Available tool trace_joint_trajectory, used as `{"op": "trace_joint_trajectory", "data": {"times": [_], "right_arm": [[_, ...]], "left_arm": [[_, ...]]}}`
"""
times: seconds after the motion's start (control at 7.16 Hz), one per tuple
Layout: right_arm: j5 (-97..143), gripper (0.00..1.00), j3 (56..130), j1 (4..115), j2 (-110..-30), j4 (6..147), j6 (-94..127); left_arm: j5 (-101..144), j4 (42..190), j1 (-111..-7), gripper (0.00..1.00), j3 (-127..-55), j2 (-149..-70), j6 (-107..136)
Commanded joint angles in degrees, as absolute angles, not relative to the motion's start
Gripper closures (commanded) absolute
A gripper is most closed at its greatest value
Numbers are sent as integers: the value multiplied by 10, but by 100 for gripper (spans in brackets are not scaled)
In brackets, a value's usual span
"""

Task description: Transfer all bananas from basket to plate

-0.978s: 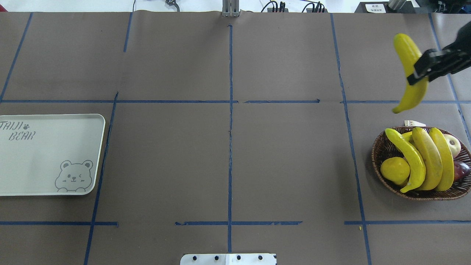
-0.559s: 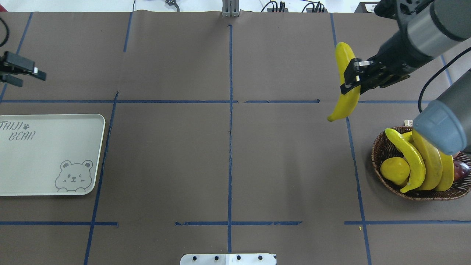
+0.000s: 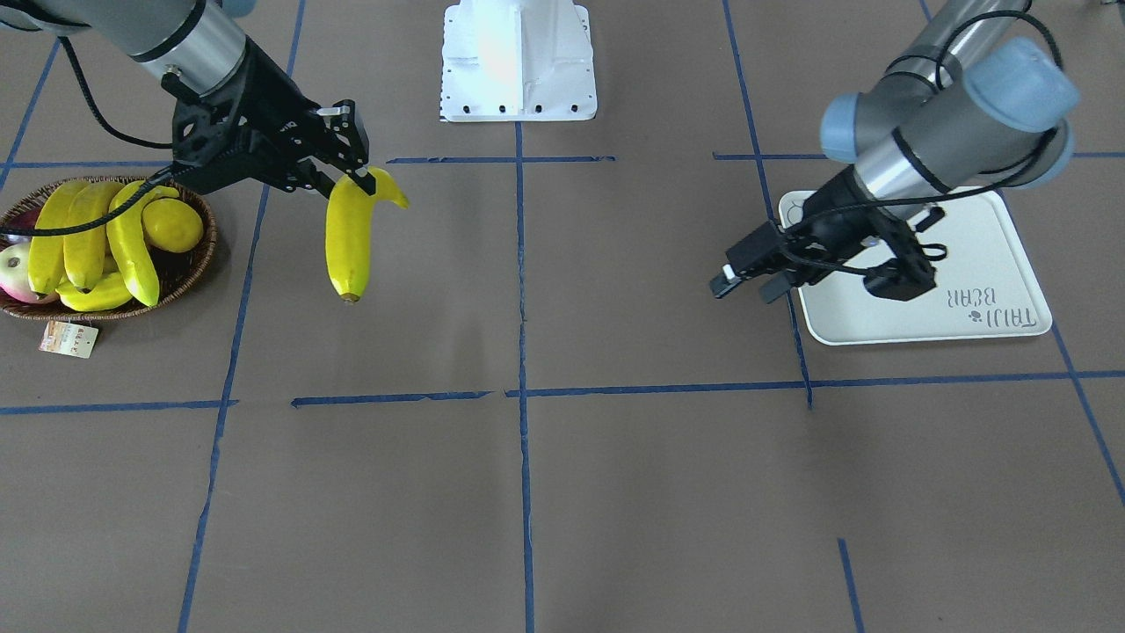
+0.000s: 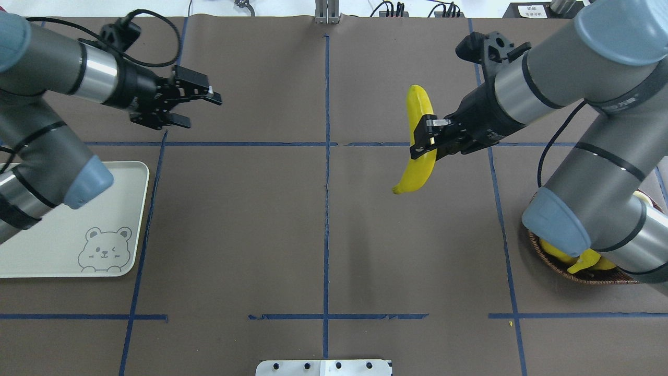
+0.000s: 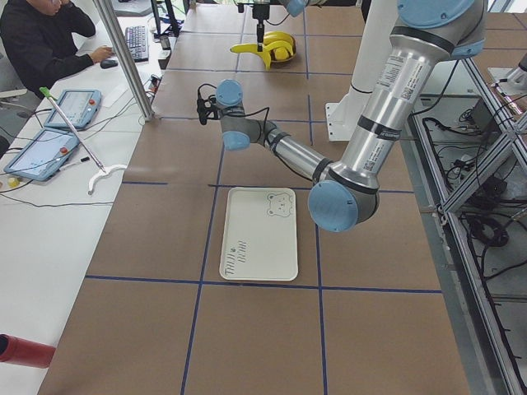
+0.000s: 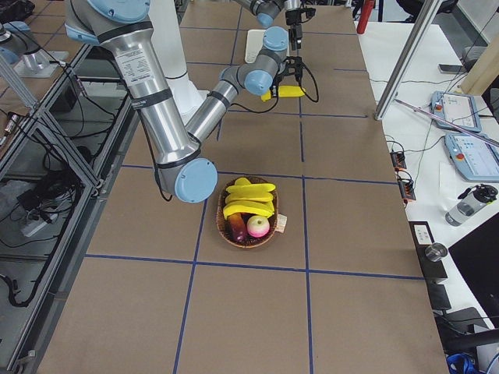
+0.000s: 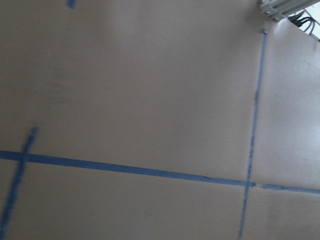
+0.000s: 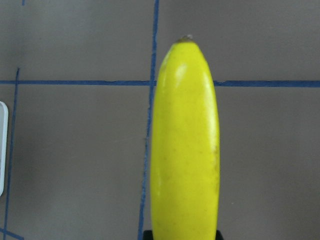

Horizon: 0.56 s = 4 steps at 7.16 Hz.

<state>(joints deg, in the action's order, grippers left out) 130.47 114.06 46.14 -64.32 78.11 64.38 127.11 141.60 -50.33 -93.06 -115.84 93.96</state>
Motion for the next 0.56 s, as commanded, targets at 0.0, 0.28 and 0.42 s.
{"op": "trace_joint_trajectory", "data": {"times": [0.0,0.28,0.42], "right_arm": [[1296,100,1110,423,-594,748,660],[1247,100,1109,378,-562,747,662],[1237,100,1109,370,-558,746,662]], "left_arm": [[1234,1450,-449,1,-943,-1219,1067],[1235,1450,-426,1,-946,-1250,1079],[1234,1451,-410,1,-949,-1257,1081]]}}
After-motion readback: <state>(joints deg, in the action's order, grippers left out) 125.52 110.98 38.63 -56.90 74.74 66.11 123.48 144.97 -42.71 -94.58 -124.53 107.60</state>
